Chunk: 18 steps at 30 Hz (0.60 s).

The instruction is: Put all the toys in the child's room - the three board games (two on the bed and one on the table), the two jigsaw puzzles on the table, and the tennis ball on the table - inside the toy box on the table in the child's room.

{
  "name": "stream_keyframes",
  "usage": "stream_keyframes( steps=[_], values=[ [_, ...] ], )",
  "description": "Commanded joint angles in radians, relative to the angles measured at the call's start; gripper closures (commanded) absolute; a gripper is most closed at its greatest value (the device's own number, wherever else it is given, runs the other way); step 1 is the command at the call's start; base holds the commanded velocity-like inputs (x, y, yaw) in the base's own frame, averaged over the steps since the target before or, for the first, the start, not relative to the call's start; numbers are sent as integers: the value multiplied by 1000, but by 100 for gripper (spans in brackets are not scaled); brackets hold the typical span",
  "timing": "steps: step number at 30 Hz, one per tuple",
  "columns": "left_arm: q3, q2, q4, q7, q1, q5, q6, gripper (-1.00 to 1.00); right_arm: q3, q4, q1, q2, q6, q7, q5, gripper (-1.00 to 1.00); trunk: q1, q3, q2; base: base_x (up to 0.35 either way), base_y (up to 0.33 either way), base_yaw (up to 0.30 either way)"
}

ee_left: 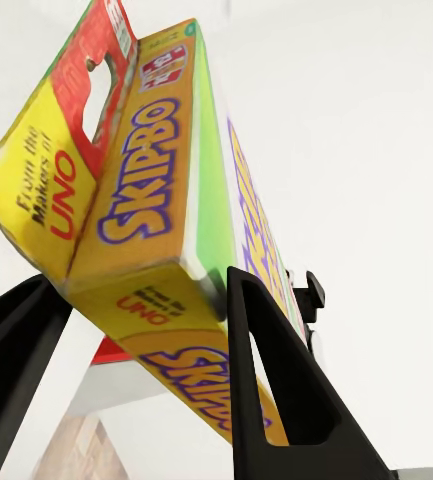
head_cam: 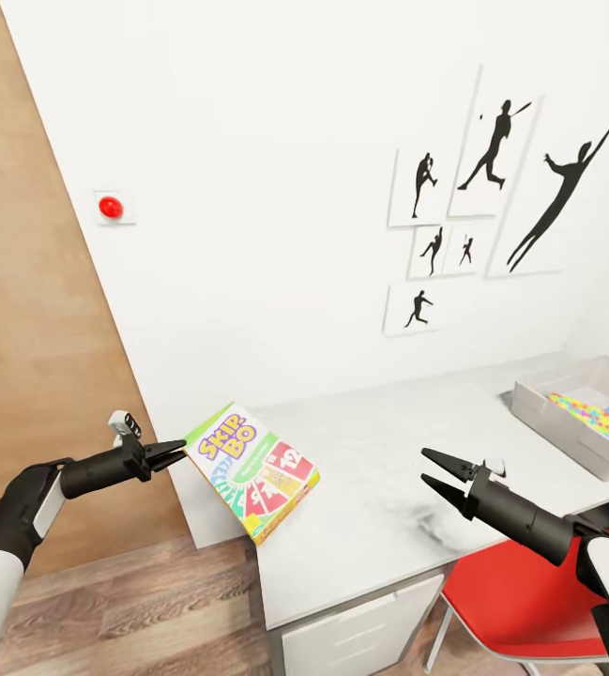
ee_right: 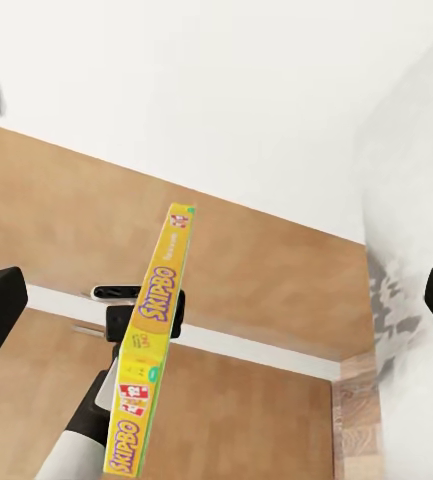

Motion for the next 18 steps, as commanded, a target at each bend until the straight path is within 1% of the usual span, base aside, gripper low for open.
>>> stream_keyframes(
  steps=[1,12,13,15,16,18],
  values=[
    [0,0,0,-4,-1,0,11,100,-1,0,-1,0,4,10,11,-100,-4,2,6,0,0,0],
    [-1,0,0,-2,-1,0,10,100,3,0,-1,3,4,3,19,-100,-46,36,83,0,0,0],
    [0,0,0,-2,-1,0,9,100,14,0,-1,3,4,1,21,-100,-50,40,90,0,0,0],
    [0,-1,0,-2,-1,0,8,100,49,0,-5,1,4,-8,26,-100,-57,46,104,0,0,0],
    [-1,-1,0,-2,-1,0,8,100,59,0,-6,-1,4,-14,29,-100,-61,49,111,0,0,0],
    [-1,-1,0,-1,-1,0,8,100,87,0,-10,-1,1,-66,50,-100,-69,55,125,0,0,0]
  ],
)
